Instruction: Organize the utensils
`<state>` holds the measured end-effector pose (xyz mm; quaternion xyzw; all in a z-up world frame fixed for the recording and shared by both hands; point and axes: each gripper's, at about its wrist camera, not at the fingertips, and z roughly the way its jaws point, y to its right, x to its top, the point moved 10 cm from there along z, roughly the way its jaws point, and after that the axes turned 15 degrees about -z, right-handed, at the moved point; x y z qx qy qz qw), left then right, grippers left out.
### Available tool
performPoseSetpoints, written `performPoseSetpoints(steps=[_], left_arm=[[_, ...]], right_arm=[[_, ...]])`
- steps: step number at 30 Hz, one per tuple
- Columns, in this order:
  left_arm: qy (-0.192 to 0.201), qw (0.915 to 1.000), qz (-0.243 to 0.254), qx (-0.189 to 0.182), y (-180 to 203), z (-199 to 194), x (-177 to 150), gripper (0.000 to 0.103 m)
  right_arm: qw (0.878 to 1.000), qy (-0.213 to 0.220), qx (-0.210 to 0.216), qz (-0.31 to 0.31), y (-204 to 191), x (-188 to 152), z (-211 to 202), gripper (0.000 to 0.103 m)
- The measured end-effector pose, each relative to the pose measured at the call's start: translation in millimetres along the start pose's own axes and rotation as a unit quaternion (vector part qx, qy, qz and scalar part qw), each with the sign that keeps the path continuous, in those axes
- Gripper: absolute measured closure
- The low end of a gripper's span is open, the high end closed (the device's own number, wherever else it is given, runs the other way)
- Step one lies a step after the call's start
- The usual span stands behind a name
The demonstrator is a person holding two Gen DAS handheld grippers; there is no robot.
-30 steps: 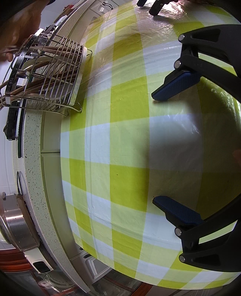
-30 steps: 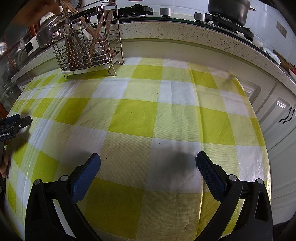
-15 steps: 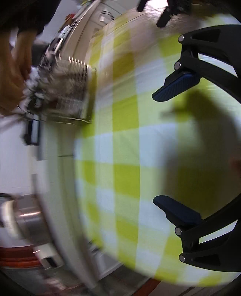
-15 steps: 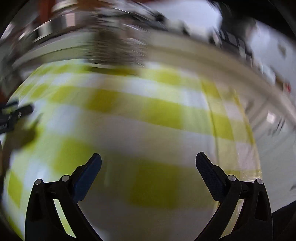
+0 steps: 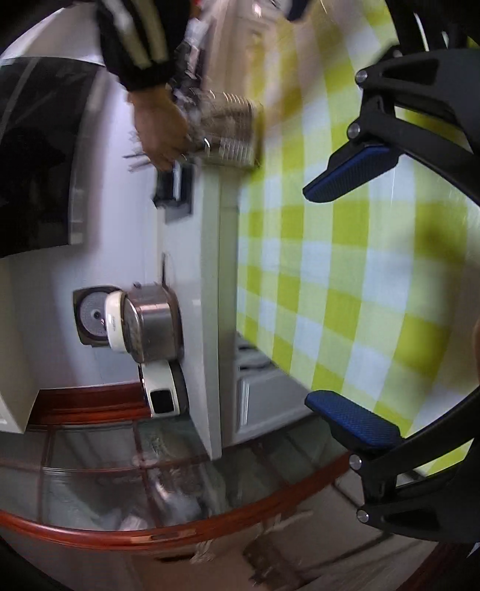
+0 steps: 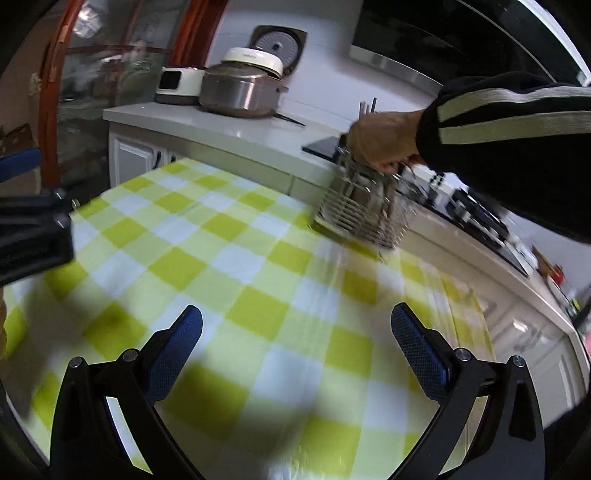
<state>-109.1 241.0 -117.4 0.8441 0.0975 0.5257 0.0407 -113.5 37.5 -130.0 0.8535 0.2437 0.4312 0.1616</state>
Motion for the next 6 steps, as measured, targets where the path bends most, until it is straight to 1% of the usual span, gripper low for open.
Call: performPoseSetpoints(steps=[2, 4, 6], left_arm=[[-0.016, 0.9998, 0.006, -0.011, 3.5, -8.7, -6.6, 0.004], [-0.014, 0.9998, 0.016, -0.002, 6.6, -16.2, -9.6, 0.004], [-0.016, 0.9997, 0.007, -0.018, 10.9, -23.0, -11.2, 0.004]], right_arm=[[1.000, -0.010, -0.016, 0.014, 2.5, -7.4, -11.2, 0.007], [0.999, -0.014, -0.019, 0.039, 10.4, -15.8, -18.8, 0.007], [0.998, -0.014, -0.027, 0.052, 19.5, -19.3, -23.8, 0.007]])
